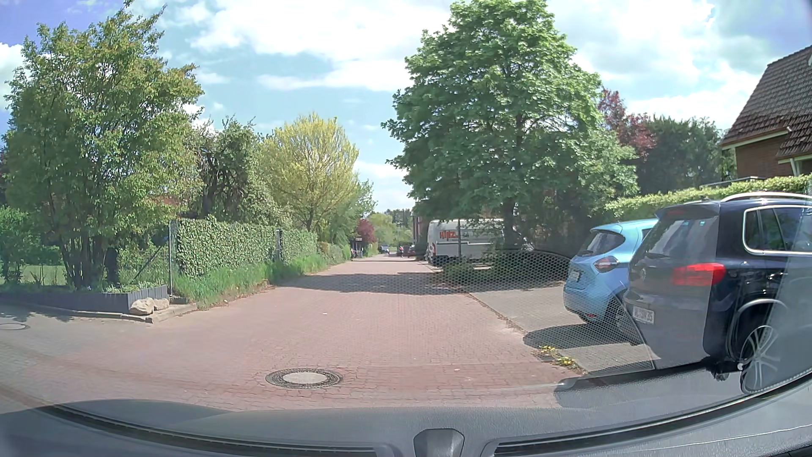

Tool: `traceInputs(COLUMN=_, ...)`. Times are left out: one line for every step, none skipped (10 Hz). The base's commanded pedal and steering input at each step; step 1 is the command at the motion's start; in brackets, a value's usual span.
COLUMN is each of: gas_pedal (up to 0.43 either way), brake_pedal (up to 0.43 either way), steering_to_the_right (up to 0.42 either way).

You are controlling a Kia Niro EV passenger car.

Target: Follow the waypoints while adhering to traffic rules and regulations

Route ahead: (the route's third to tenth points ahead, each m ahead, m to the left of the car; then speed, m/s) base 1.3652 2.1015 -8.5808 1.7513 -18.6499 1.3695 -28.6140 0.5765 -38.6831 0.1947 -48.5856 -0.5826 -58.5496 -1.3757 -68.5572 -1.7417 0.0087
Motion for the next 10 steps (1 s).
traceInputs(gas_pedal=0.000, brake_pedal=0.244, steering_to_the_right=-0.002)
traceInputs(gas_pedal=0.000, brake_pedal=0.244, steering_to_the_right=-0.013)
traceInputs(gas_pedal=0.000, brake_pedal=0.244, steering_to_the_right=-0.014)
traceInputs(gas_pedal=0.000, brake_pedal=0.244, steering_to_the_right=-0.014)
traceInputs(gas_pedal=0.000, brake_pedal=0.238, steering_to_the_right=-0.014)
traceInputs(gas_pedal=0.000, brake_pedal=0.244, steering_to_the_right=-0.014)
traceInputs(gas_pedal=0.000, brake_pedal=0.238, steering_to_the_right=-0.014)
traceInputs(gas_pedal=0.000, brake_pedal=0.244, steering_to_the_right=-0.014)
traceInputs(gas_pedal=0.000, brake_pedal=0.244, steering_to_the_right=-0.014)
traceInputs(gas_pedal=0.000, brake_pedal=0.244, steering_to_the_right=-0.014)
